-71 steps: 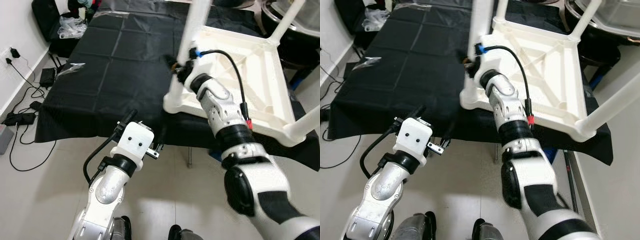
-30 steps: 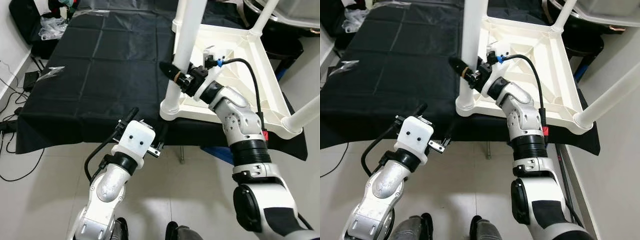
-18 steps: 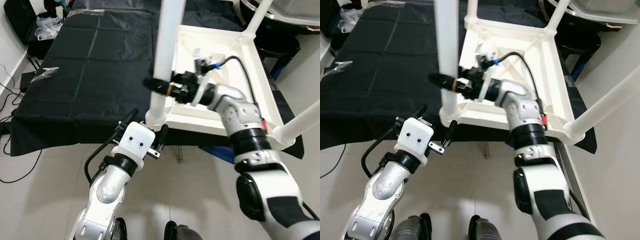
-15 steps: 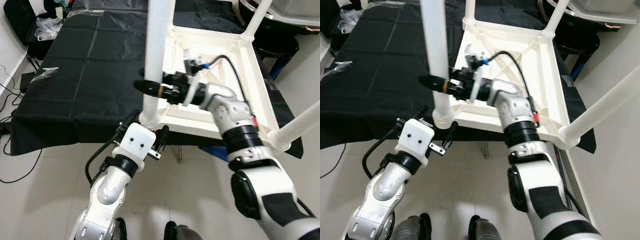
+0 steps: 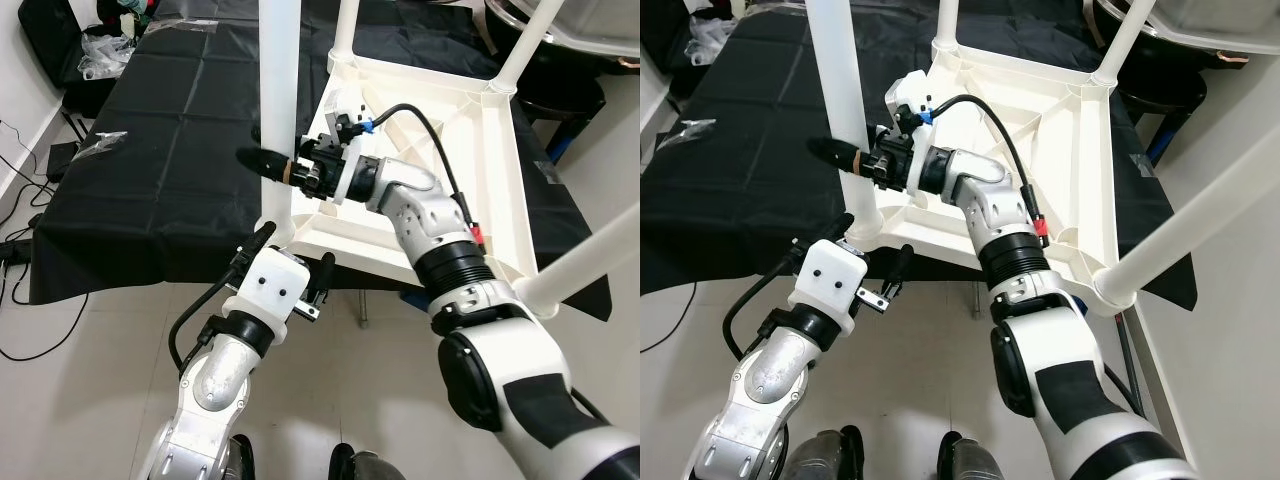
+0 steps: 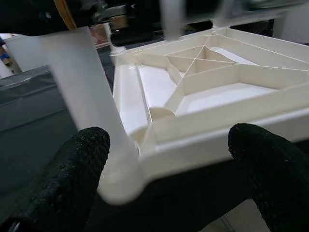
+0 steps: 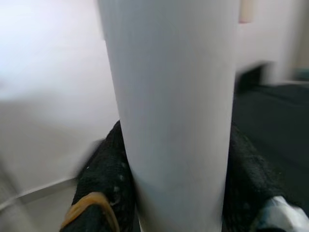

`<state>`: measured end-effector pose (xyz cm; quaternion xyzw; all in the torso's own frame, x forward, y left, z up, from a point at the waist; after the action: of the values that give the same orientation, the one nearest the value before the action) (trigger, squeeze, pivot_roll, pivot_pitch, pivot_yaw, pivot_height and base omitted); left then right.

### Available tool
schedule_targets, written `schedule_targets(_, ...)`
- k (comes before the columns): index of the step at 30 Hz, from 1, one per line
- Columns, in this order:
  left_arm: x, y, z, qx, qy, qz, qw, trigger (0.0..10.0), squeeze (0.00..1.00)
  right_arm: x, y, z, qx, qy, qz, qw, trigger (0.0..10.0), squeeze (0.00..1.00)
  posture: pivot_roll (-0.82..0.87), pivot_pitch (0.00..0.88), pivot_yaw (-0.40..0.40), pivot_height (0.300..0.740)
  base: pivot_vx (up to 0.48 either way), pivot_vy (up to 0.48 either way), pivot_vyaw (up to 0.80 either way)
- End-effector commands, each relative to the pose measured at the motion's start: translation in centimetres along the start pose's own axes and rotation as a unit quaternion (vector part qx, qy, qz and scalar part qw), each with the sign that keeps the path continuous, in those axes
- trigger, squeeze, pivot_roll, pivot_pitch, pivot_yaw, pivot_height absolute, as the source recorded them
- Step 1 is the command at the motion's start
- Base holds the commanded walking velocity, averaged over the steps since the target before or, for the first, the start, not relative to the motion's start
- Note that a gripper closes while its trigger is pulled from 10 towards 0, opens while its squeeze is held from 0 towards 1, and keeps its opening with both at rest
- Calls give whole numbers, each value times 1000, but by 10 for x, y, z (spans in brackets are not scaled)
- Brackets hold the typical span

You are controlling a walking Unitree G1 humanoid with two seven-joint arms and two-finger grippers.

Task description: Building children table

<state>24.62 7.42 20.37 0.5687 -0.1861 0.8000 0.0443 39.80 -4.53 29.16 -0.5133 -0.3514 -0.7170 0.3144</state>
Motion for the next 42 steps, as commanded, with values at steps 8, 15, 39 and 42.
schedule_targets(8, -1, 0, 0, 0, -3, 1, 1000, 10000, 0, -30, 58, -51, -321, -108, -13, 941, 0, 0, 196, 212, -95, 740, 0, 0, 0)
schedule_targets(15, 0, 2, 4, -4, 2, -2, 1000, 10000, 0, -29, 49, -68, -487, -84, -17, 869, 0, 0, 186, 211, -87, 740, 0, 0, 0)
schedule_targets(39, -2, 0, 2, 0, -3, 0, 1000, 10000, 0, -7, 15, -52, -502, -20, 37, 864, 10000, 0, 192, 210, -87, 740, 0, 0, 0)
schedule_targets(42, -2, 0, 2, -1, -3, 0, 1000, 10000, 0, 1, 20, -43, -409, 14, 41, 912, 10000, 0, 192, 205, -89, 740, 0, 0, 0)
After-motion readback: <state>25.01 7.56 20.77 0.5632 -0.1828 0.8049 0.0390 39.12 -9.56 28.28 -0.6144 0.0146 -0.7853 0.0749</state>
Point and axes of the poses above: a point about 5 cm out from each wrist's last joint towards the gripper, its own z axis pointing out of the wrist towards the gripper, its own x axis along the axis of the wrist's last joint, y = z × x, the point moved 1 cm from there along z, pointing out of the wrist towards the gripper, and after that the axes turned 4 degrees about -z, right-handed, at the moved point
